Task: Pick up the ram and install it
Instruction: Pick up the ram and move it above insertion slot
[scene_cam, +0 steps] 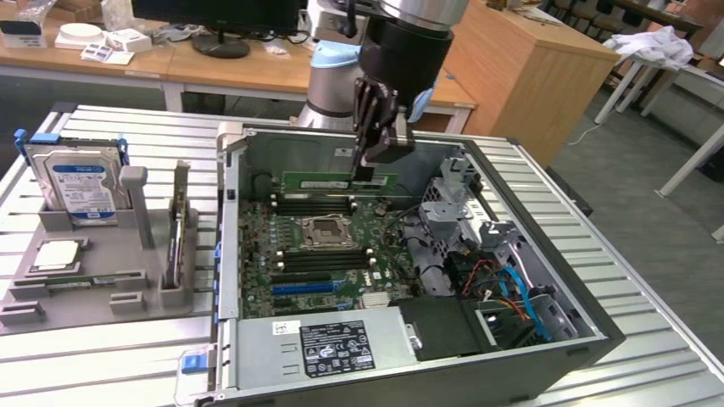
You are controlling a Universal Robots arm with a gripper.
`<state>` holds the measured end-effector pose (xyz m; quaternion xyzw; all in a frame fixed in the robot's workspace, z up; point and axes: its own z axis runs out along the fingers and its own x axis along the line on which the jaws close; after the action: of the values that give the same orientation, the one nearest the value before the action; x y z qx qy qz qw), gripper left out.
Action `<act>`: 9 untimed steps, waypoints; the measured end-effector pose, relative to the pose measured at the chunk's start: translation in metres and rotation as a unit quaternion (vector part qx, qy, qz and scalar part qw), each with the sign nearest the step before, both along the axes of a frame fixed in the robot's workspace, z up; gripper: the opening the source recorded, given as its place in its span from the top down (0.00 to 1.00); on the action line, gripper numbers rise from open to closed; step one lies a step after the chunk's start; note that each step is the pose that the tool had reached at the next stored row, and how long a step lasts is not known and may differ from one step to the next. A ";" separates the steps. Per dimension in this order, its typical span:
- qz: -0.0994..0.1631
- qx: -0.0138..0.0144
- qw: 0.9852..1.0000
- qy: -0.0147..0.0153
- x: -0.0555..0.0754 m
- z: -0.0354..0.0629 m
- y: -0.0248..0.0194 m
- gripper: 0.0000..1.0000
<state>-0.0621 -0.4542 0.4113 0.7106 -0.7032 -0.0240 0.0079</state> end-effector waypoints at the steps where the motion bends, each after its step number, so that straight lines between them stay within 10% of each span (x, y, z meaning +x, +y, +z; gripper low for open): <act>1: 0.000 0.000 1.000 0.000 0.002 0.0000 0.0000 0.88; 9: 0.000 0.000 1.000 0.000 0.012 -0.0001 0.0000 0.88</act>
<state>-0.0499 -0.4542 0.4112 0.7106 -0.7032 -0.0240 0.0078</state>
